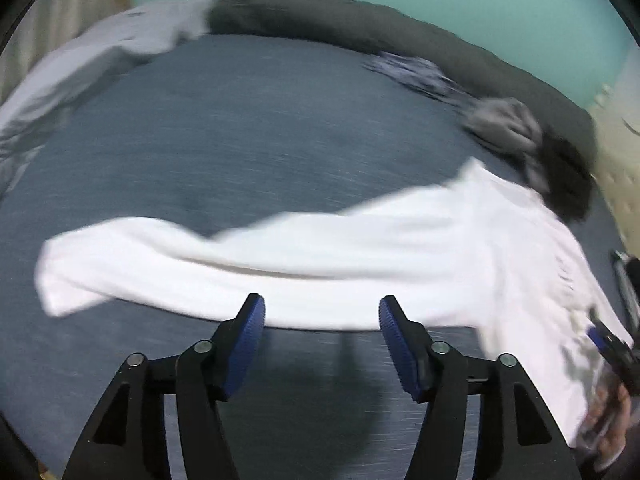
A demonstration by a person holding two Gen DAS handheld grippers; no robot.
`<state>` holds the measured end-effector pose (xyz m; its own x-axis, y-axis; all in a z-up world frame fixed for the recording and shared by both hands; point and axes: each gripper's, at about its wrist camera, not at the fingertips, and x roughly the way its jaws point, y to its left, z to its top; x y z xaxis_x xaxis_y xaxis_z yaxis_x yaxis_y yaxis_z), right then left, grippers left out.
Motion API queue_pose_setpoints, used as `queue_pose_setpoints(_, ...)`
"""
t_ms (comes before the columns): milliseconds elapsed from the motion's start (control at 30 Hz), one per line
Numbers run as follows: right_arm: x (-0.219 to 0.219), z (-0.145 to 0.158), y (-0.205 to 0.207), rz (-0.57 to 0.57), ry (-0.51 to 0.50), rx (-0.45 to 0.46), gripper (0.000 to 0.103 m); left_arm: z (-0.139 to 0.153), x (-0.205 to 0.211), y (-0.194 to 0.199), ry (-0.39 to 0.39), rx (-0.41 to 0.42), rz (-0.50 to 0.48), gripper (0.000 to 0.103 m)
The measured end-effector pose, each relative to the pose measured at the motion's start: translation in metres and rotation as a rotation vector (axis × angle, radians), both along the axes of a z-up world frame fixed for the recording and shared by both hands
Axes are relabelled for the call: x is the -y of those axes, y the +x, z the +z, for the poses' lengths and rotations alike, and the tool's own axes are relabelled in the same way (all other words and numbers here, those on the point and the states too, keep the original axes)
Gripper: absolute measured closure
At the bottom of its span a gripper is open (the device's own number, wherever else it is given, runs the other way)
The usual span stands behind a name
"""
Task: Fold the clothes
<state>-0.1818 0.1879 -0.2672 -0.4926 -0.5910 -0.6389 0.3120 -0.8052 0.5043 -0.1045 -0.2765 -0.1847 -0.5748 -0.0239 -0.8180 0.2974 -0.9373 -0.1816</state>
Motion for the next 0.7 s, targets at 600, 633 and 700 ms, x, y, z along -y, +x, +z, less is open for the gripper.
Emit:
queue_pose_setpoints(600, -0.02, -0.002, -0.012, -0.029, 0.002, 0.022, 0.027, -0.043, -0.15, -0.044, 0.094, -0.031, -0.136, 0.0)
queue_pose_setpoints(633, -0.02, -0.003, -0.013, -0.029, 0.003, 0.025, 0.027, -0.044, -0.153, -0.045, 0.093, -0.035, -0.135, 0.0)
queue_pose_setpoints(700, -0.02, -0.003, -0.013, -0.027, 0.006, 0.028, 0.027, -0.047, -0.158, -0.047, 0.091, -0.042, -0.132, 0.0)
